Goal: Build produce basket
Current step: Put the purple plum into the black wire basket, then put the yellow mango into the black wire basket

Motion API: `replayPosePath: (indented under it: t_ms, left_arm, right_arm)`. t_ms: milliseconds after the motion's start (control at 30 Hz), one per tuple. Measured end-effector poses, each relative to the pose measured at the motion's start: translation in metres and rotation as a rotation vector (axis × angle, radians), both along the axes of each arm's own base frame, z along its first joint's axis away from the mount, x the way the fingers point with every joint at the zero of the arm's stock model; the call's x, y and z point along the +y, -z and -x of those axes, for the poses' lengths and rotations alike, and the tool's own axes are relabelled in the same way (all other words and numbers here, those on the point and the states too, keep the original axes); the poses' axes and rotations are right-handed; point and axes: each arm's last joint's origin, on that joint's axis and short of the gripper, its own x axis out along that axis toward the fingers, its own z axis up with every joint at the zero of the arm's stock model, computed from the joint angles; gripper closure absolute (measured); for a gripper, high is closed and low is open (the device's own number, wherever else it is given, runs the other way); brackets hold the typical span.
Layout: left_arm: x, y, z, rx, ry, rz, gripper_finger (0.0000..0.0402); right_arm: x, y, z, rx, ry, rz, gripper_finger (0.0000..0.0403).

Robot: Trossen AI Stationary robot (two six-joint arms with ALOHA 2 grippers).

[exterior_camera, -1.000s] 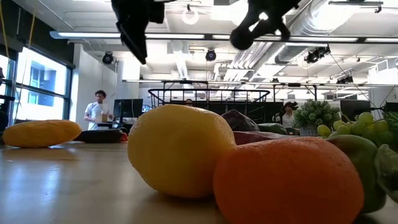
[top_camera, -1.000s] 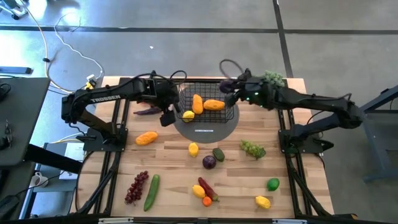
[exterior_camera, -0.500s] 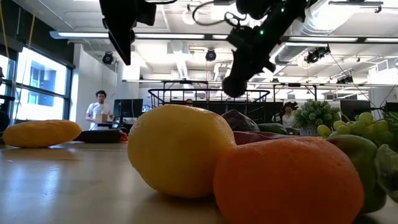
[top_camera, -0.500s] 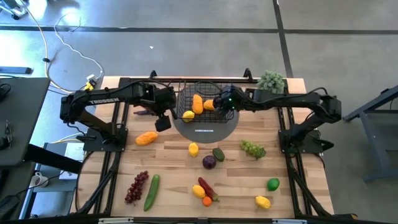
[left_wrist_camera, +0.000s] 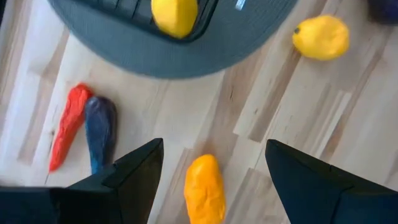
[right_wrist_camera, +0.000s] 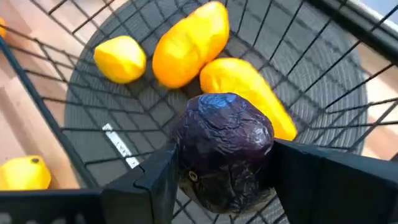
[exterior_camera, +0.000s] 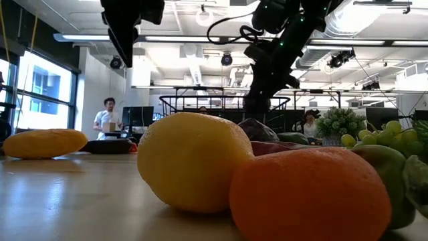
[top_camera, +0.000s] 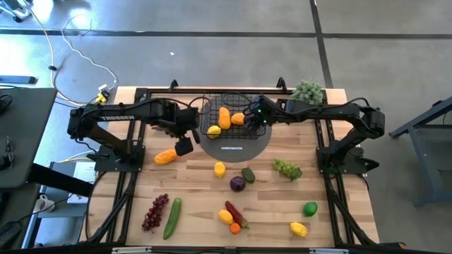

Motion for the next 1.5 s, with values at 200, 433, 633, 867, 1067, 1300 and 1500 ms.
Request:
replayPosePath:
  t_ms: [200, 433, 633, 867, 1067, 1300, 1500]
  left_arm:
    - [-0.01, 0.001, 0.002, 0.033, -0.015, 0.019, 0.0131]
    - [-0.021, 0.001, 0.0, 0.03, -0.001, 0.021, 0.0131]
    - [-0.031, 0.022, 0.016, 0.065, -0.053, 0.066, 0.0131]
    - [-0.04, 0.04, 0.04, 0.022, -0.094, 0.089, 0.0131]
    - [-0.044, 0.055, 0.061, 0.01, -0.093, 0.109, 0.0131]
    - [-0.05, 0.072, 0.084, -0.018, -0.004, 0.065, 0.0131]
    - [-0.052, 0.087, 0.095, -0.037, 0.036, 0.066, 0.0131]
  right_arm:
    - [0.001, 0.0, 0.0, -0.009, -0.009, -0.024, 0.0184]
    - [0.0, 0.0, 0.0, -0.01, -0.014, -0.029, 0.0144]
    - [-0.002, -0.014, -0.002, -0.009, -0.03, -0.014, 0.0133]
    - [-0.009, -0.034, -0.004, -0.035, -0.039, 0.017, 0.0132]
    - [-0.013, -0.043, -0.005, -0.058, -0.027, 0.026, 0.0132]
    - [-0.014, -0.045, -0.005, -0.066, -0.026, 0.029, 0.0132]
    - [-0.014, -0.045, -0.006, -0.068, -0.027, 0.025, 0.0132]
